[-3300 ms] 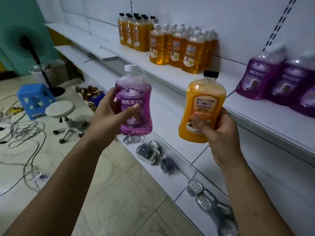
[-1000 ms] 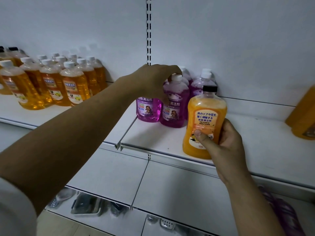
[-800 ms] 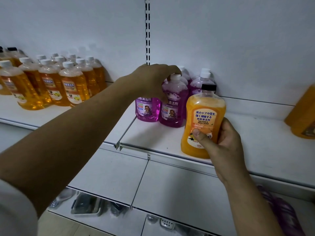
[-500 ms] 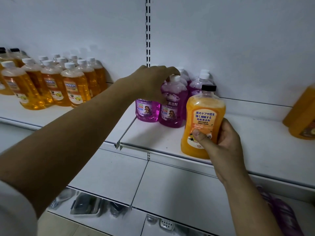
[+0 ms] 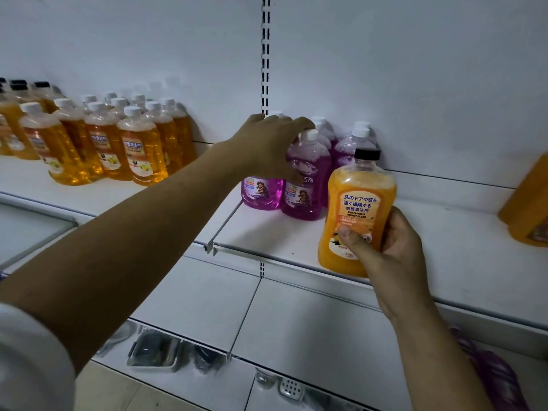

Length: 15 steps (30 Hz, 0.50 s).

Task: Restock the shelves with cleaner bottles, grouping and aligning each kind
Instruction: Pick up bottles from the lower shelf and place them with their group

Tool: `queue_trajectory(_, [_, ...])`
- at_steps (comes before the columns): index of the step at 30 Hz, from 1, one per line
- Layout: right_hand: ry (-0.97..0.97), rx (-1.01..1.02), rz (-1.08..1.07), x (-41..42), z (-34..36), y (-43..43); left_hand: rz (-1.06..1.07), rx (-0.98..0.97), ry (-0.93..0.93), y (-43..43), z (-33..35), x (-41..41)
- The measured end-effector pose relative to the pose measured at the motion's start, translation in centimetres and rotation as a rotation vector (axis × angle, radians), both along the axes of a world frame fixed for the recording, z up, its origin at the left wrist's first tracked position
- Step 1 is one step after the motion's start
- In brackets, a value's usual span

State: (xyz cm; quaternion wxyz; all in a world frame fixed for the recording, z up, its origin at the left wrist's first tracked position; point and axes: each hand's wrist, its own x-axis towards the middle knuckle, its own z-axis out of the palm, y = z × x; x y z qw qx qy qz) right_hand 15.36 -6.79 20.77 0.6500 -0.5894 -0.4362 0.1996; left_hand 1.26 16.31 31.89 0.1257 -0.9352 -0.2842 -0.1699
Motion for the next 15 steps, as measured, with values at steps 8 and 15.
queue_trajectory(8, [0.001, 0.027, 0.087, -0.9, 1.2, 0.6, 0.143, 0.031, -0.202, -5.9, 1.1, -7.2])
queue_trajectory(15, [0.007, 0.056, 0.303, -6.2, 1.2, 3.3, 0.483, -0.037, -0.246, -11.2, -5.5, -19.4])
